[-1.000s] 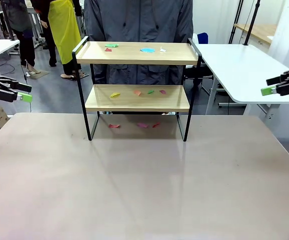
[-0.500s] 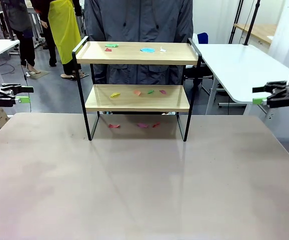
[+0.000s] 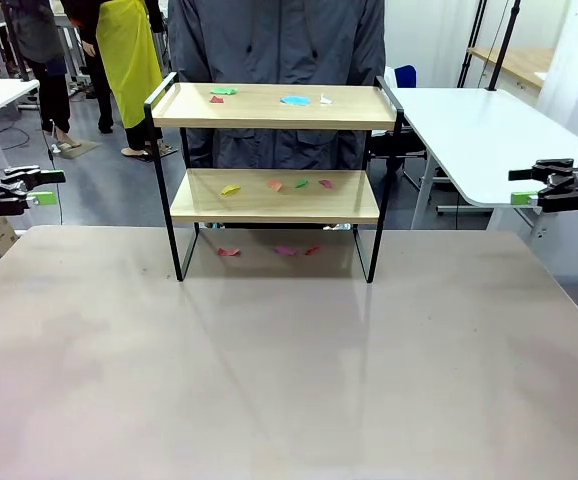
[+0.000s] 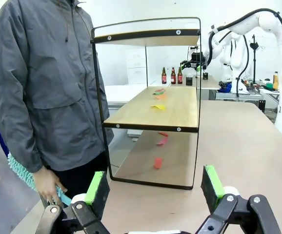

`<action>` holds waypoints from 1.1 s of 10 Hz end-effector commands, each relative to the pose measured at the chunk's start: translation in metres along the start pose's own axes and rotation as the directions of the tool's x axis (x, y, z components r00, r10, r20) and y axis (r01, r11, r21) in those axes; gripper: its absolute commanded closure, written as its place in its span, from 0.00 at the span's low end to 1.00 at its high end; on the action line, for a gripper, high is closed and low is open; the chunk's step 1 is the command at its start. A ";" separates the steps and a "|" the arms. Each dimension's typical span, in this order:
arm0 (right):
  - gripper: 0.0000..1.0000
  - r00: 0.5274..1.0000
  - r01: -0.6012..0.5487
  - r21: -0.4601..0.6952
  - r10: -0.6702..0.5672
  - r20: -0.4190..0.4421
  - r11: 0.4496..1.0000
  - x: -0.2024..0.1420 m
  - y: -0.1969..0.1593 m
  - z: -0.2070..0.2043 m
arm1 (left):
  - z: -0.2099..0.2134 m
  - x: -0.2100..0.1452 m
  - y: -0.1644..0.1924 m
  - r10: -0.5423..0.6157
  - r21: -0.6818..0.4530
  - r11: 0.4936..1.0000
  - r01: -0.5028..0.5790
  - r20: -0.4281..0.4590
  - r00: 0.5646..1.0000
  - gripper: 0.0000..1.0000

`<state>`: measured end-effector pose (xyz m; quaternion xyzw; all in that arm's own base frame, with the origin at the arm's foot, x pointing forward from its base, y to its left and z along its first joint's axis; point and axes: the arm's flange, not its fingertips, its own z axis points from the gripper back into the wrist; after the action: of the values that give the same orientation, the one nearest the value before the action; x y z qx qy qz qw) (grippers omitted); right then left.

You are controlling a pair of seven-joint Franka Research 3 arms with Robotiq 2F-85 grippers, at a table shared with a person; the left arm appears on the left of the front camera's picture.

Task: Clean the shelf.
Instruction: Pick up the Duster handed by the human.

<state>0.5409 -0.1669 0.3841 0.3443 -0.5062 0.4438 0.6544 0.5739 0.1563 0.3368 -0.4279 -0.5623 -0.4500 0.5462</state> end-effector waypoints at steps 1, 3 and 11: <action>0.00 0.999 -0.012 0.003 0.012 0.030 1.000 -0.002 0.000 0.001 | -0.002 0.006 -0.002 -0.030 -0.008 1.000 0.030 0.046 0.998 0.00; 0.00 0.998 -0.030 -0.009 0.030 0.050 1.000 0.003 0.002 0.007 | 0.002 0.013 -0.004 -0.049 -0.002 0.999 0.049 0.067 0.997 0.00; 0.00 0.997 -0.031 -0.014 0.032 0.076 0.999 0.014 0.007 0.013 | 0.010 0.030 -0.012 -0.054 -0.004 0.999 0.054 0.101 0.993 0.00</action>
<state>0.5348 -0.1750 0.3991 0.3472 -0.5231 0.4419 0.6408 0.5645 0.1648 0.3611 -0.4375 -0.5855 -0.4524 0.5110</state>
